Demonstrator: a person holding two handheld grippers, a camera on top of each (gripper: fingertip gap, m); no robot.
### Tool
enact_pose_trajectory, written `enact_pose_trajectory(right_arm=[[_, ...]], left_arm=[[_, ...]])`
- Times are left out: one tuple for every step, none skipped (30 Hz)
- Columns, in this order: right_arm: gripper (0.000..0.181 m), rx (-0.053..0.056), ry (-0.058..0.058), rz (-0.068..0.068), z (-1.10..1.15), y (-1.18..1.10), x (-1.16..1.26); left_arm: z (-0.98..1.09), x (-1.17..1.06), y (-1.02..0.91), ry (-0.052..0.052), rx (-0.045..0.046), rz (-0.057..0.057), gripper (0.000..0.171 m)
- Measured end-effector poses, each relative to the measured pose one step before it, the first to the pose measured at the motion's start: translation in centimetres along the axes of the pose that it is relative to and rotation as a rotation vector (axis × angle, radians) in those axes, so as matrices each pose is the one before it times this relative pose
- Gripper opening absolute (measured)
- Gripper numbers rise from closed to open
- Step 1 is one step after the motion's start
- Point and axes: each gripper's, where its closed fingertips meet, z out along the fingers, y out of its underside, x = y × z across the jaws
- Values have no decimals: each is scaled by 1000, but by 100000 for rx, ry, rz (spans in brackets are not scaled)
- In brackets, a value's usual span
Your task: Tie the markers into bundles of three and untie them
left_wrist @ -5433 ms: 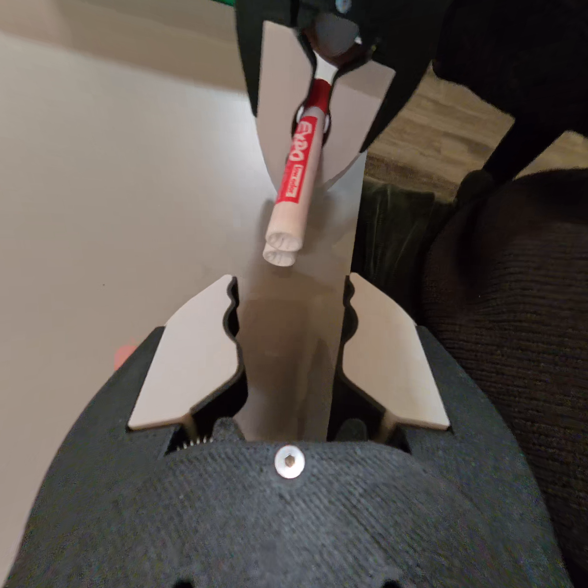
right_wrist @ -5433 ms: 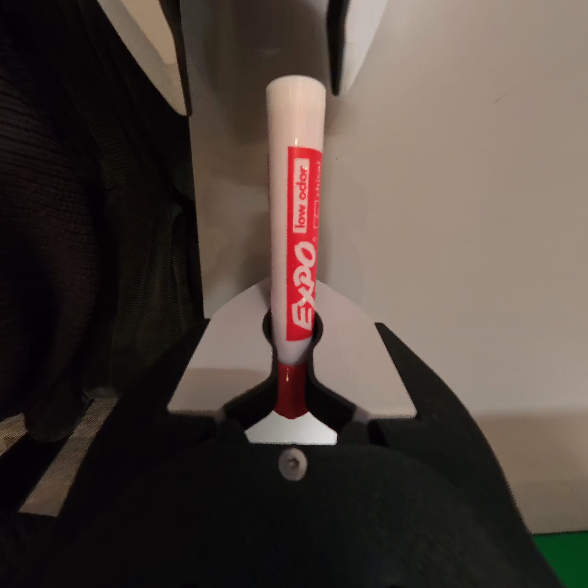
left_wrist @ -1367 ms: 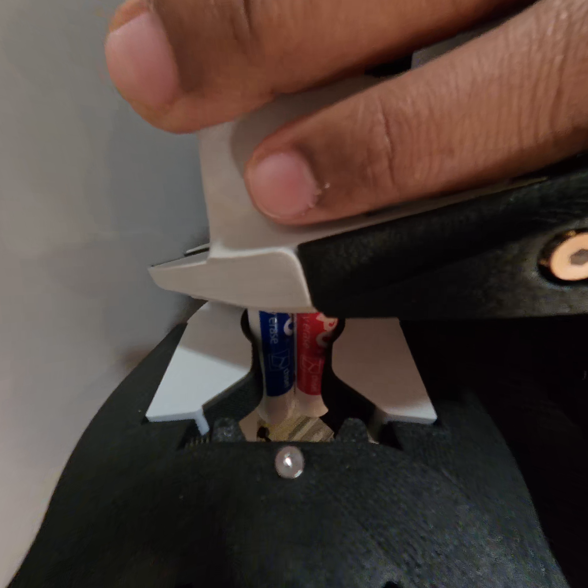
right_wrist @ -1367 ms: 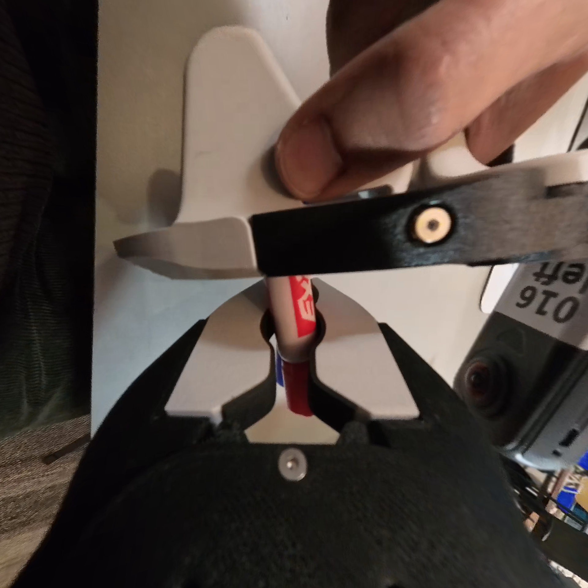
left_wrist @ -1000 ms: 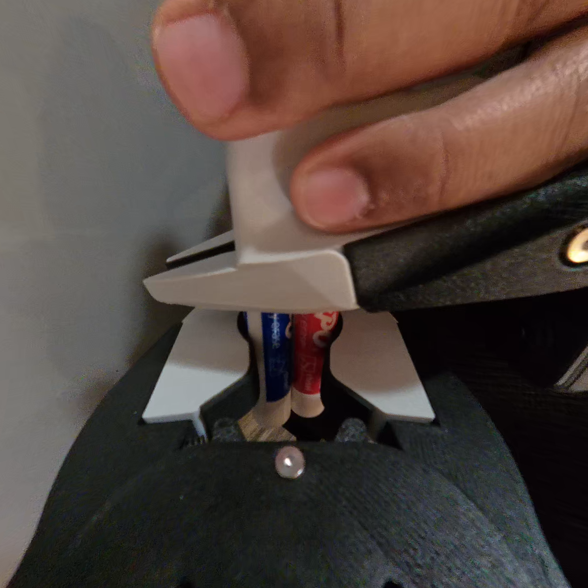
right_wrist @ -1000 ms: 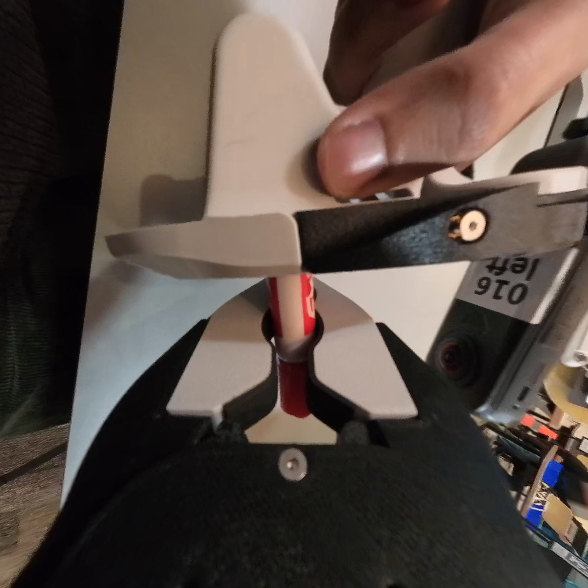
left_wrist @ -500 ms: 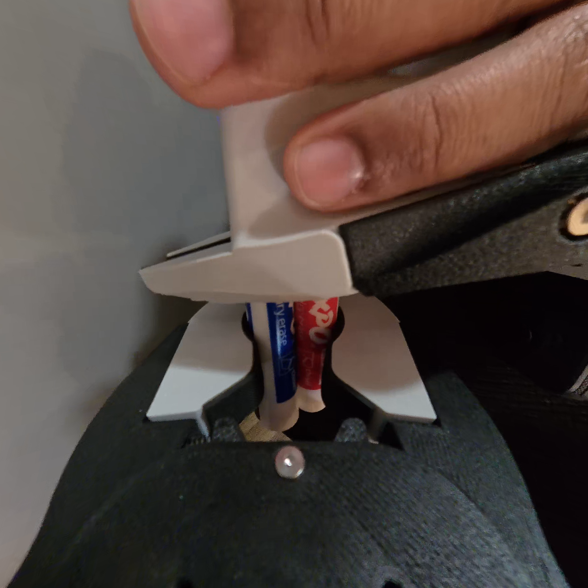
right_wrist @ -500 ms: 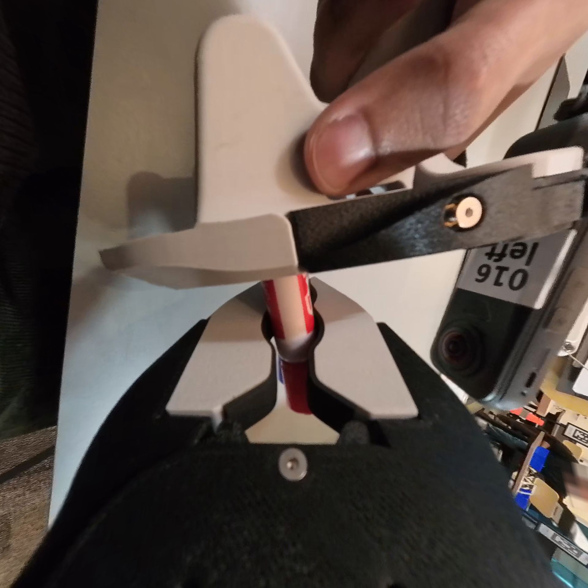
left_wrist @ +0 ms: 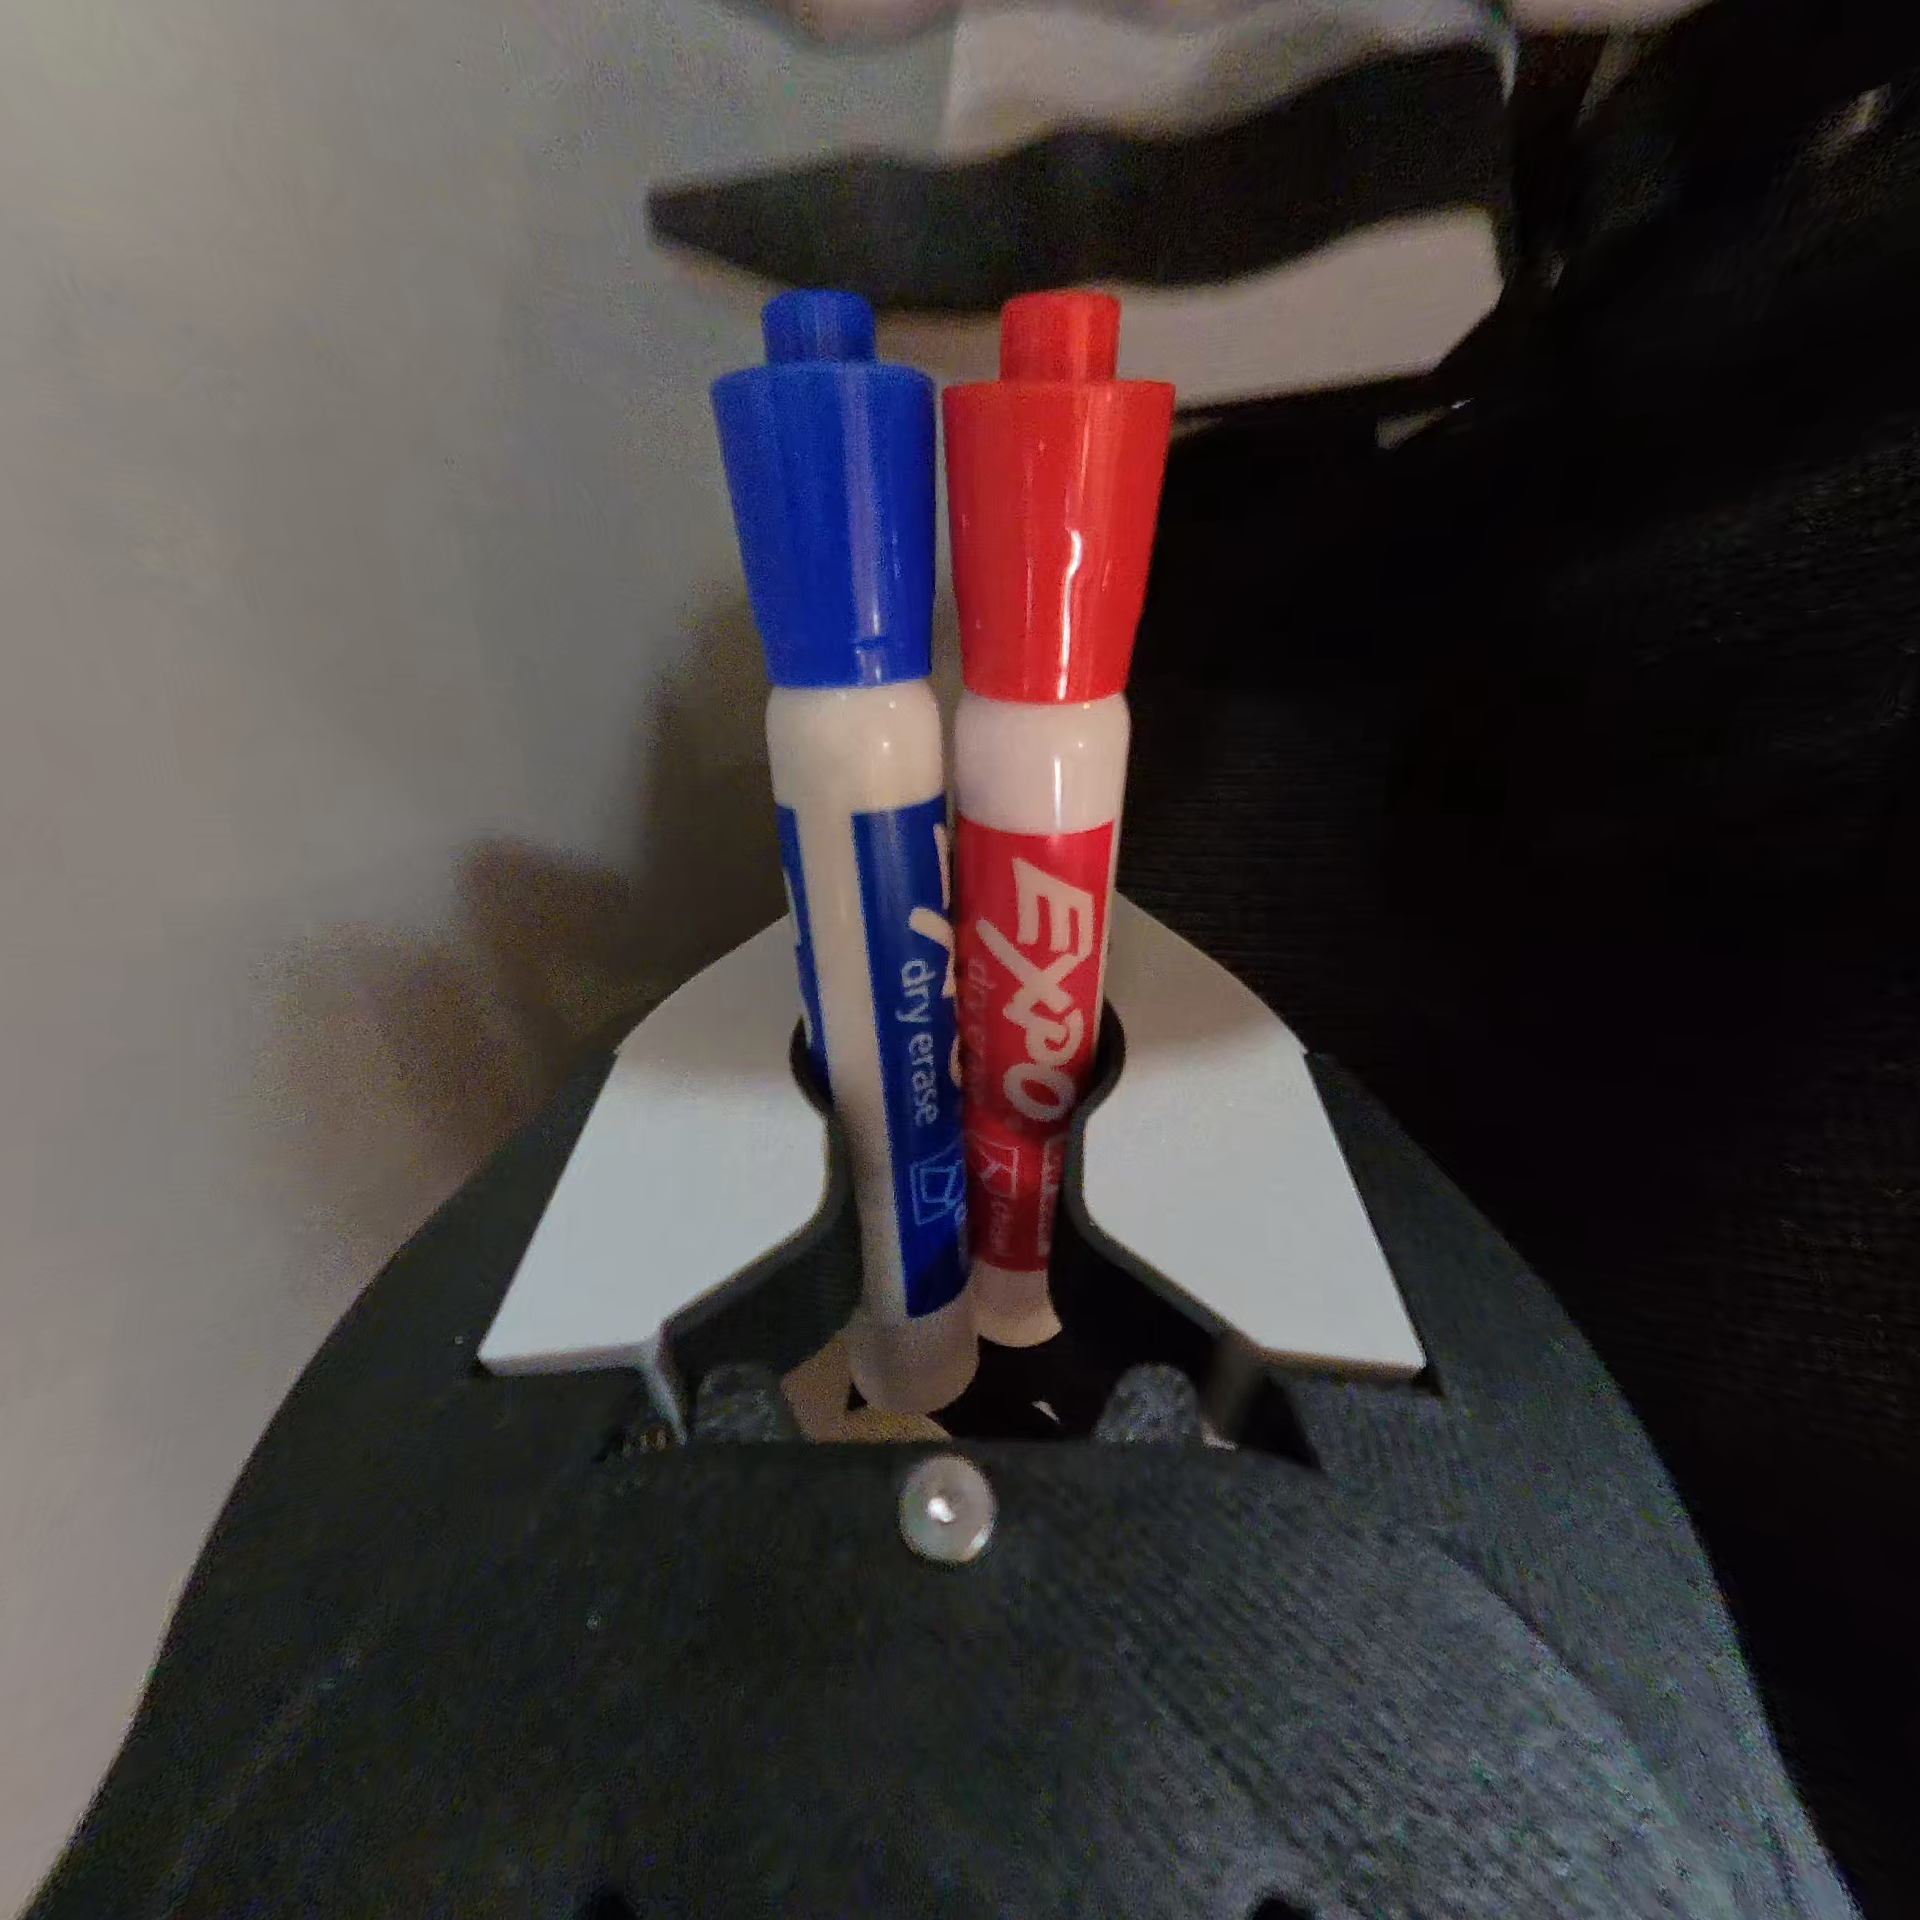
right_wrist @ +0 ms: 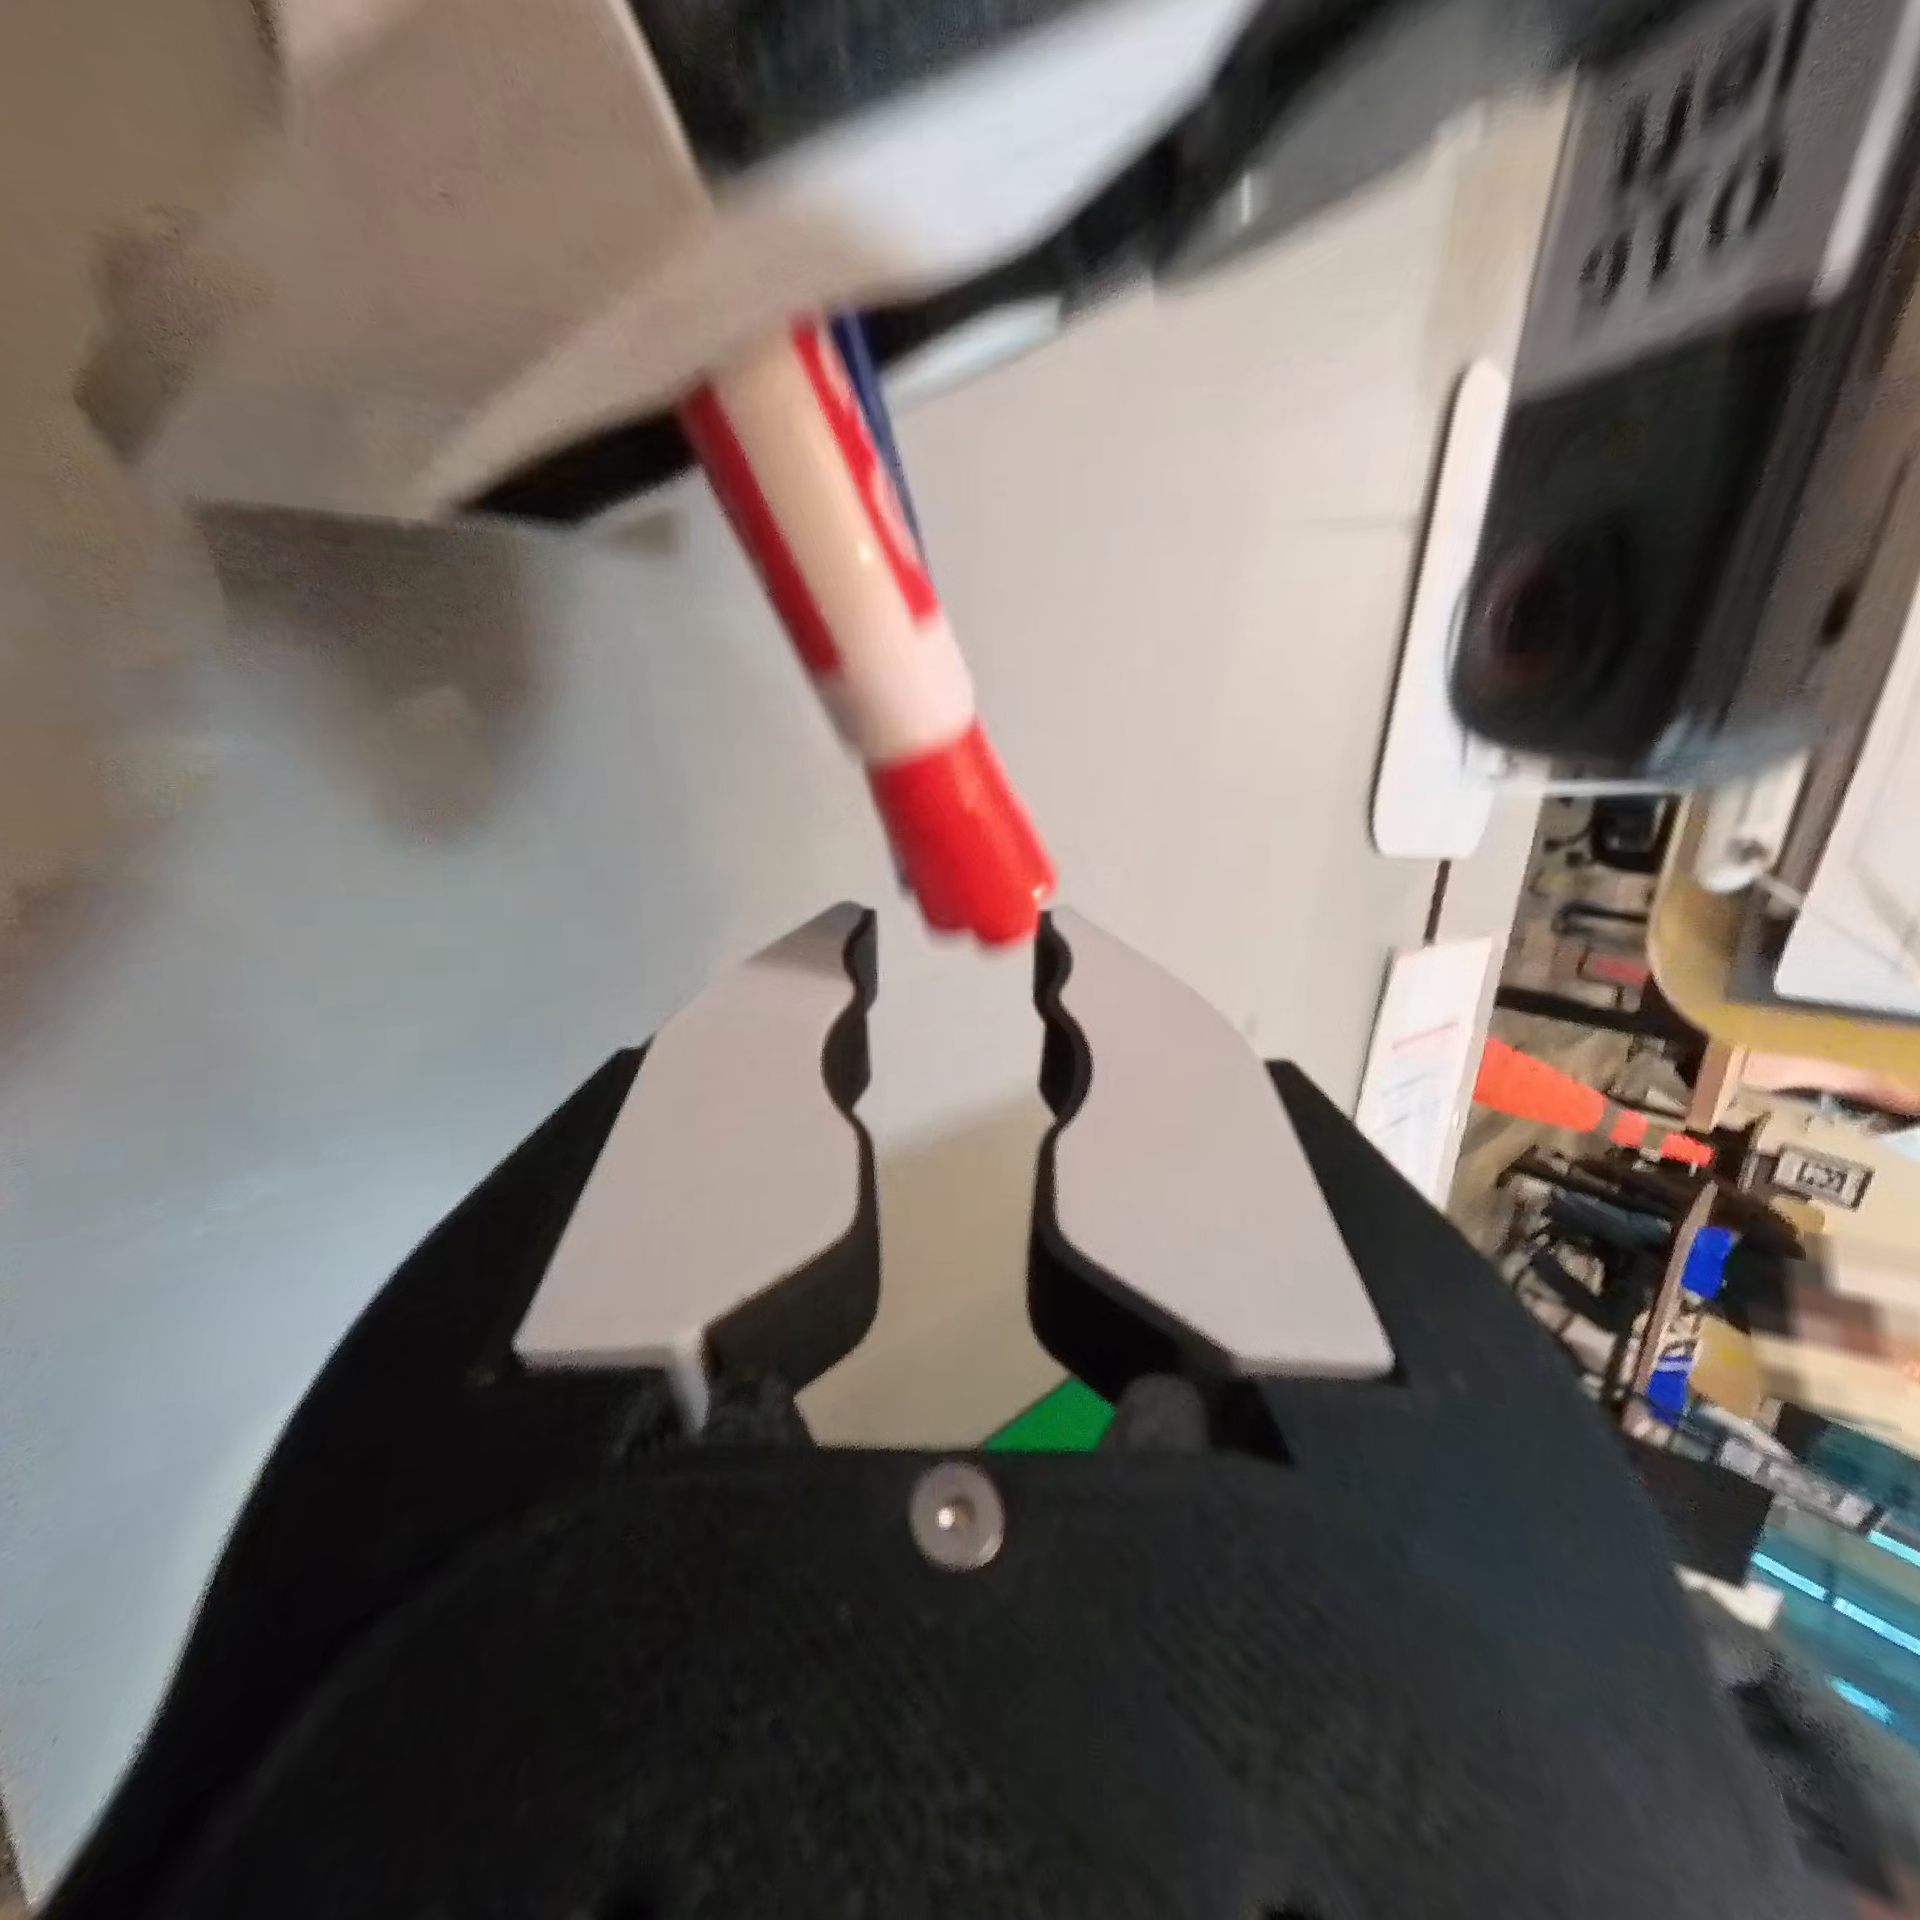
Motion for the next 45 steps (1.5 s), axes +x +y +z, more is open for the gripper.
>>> enact_pose_trajectory(right_arm=[[29,-772,624,3382,77,890,405],[29,-477,490,4283,158,926,410],[29,39,-164,5254,254,873,356],[29,677,-886,6260,318,745,266],[29,1590,-1171,7392,328,517,248],[29,2666,-1445,8523,285,215,229],[28,3743,-2263,9019,191,-155,91],[28,4827,-3077,8667,60,-515,-87],[29,5363,-3254,7762,-84,-782,-191],[29,5061,-3236,6413,-153,-876,-283],[30,4448,-3184,5074,-143,-888,-390],[30,3707,-3046,3965,-112,-795,-499],[31,2639,-2758,3005,-37,-601,-585],[31,1749,-2411,2134,38,-422,-642],[31,1186,-2196,1239,93,-255,-688],[31,625,-1639,519,121,-137,-677],[31,287,-917,128,131,-48,-601],[31,242,-788,-121,127,-14,-597],[32,188,-847,-138,127,16,-598],[32,262,-691,116,112,24,-553],[32,614,-587,270,94,-3,-518],[32,823,-627,371,121,2,-490],[32,737,-619,537,156,25,-442],[32,630,-590,715,205,18,-365],[32,481,-612,1080,290,-21,-282],[32,412,-1006,1380,371,-171,-267],[33,609,-1497,1571,459,-385,-269],[34,899,-1821,1619,537,-647,-275],[34,1426,-2024,1438,629,-941,-289],[34,1970,-2229,977,734,-1264,-325],[34,2126,-2230,261,869,-1493,-321],[35,1863,-2066,-609,1046,-1630,-290],[36,1183,-1878,-1382,1239,-1655,-215],[37,92,-1675,-1858,1444,-1613,-97],[39,-891,-1451,-2071,1605,-1582,23],[41,-1368,-1354,-2195,1729,-1630,131],[42,-1329,-1658,-2335,1789,-1738,143],[42,-1135,-2022,-2128,1871,-1832,177],[42,-1691,-2598,-1681,1966,-1819,201],[41,-2377,-3077,-1277,2015,-1763,279],[41,-2814,-2871,-1071,2057,-1732,442],[40,-3754,-2712,-1445,2101,-1582,562],[36,-4855,-3022,-1602,2134,-1330,570],[31,-5868,-2674,-1077,2141,-1072,663],[29,-6829,-2053,-369,2114,-832,715]], left_arm=[[-655,-652,-121,-4650,2920,331,41],[-726,-810,-125,-5740,2868,355,41],[-765,-1116,-67,-8184,2468,1453,41],[-800,-1333,-132,-9754,2863,1926,41],[-787,-1534,-132,-11263,2817,2101,41],[-698,-1531,-80,-11067,2344,2637,41],[-620,-1566,-52,-11172,2289,2328,42],[-525,-1596,88,-11583,1679,2043,42],[-376,-1277,233,-9407,1038,1444,42],[-227,-1015,429,-7950,116,1188,42],[-82,-384,621,-3731,-910,1114,42],[0,35,720,-1054,-1522,886,42],[-6,198,774,69,-2003,985,42],[-30,406,788,1680,-2581,1307,42],[-111,360,803,1332,-3029,1975,42],[-207,198,831,75,-3454,2471,42],[-301,181,836,-220,-3384,2580,42],[-372,315,725,429,-2367,1911,42],[-445,477,592,1103,-1036,641,42],[-469,562,570,1297,-500,-11,42],[-493,549,601,733,-138,36,42],[-478,456,647,36,70,-275,42],[-484,459,723,-80,60,-513,42],[-486,527,748,526,339,-879,43],[-488,560,727,941,902,-1439,43],[-491,513,754,1005,1093,-1855,43],[-484,446,774,896,1076,-2078,43],[-469,322,787,369,1206,-1835,43],[-466,241,800,163,1177,-1840,43],[-469,215,822,303,1056,-1870,43],[-474,177,804,236,1082,-1722,44],[-466,91,782,-409,1116,-1383,43],[-451,45,763,-545,1095,-982,44],[-423,57,735,-171,1146,-1133,43],[-399,-13,693,-411,1295,-1369,43],[-385,-79,631,-523,1596,-1299,43],[-365,-47,602,77,1491,-1657,43],[-339,-110,524,44,1789,-1919,43],[-322,-142,469,-49,1993,-1871,43],[-280,-111,441,297,1807,-1833,43],[-243,-96,420,334,1778,-1629,43],[-162,-86,363,232,2108,-1626,43],[-71,7,348,620,2088,-1938,43],[-21,107,346,1140,1830,-2229,42],[17,151,383,1236,1185,-2082,42]])
